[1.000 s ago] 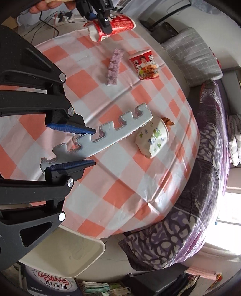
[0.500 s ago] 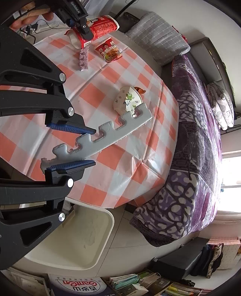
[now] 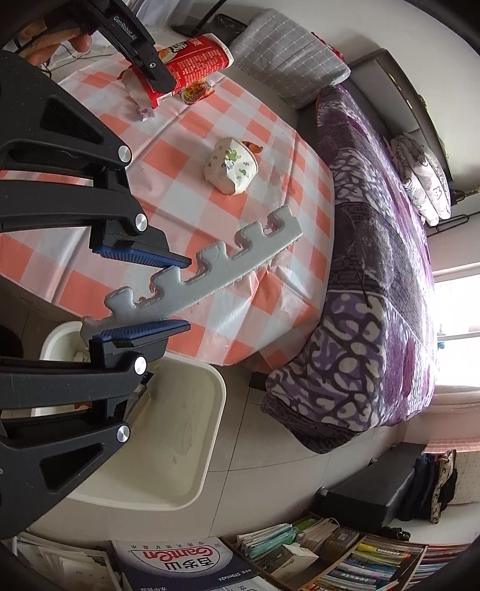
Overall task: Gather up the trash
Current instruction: 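Lift the noodle cup and foam strip and carry both over the bin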
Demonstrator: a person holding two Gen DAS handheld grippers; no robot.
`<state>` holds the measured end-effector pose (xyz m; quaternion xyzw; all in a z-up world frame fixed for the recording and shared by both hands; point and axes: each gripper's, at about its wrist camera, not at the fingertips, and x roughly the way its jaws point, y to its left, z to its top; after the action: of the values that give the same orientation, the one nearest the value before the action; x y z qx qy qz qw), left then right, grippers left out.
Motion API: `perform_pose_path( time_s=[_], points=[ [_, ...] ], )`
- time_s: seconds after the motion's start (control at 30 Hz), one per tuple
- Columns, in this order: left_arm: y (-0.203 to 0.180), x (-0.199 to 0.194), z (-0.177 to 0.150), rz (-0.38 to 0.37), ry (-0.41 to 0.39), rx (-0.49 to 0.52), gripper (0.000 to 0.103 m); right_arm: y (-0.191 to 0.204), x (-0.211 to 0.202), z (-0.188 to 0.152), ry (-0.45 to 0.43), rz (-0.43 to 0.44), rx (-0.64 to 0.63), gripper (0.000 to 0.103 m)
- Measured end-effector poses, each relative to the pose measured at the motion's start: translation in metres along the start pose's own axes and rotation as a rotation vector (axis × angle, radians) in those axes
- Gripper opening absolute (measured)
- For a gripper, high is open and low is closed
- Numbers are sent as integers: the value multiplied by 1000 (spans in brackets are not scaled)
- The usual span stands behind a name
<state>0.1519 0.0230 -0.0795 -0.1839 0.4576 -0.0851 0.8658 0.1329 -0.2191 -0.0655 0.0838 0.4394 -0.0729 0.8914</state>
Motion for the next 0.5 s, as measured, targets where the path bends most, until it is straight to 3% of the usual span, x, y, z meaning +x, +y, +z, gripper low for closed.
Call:
perform_pose_path(
  time_s=[0.5],
  points=[
    [-75,11,-23,-33,38,143,37,-75,-13,0,-12,-63,153,27]
  ],
)
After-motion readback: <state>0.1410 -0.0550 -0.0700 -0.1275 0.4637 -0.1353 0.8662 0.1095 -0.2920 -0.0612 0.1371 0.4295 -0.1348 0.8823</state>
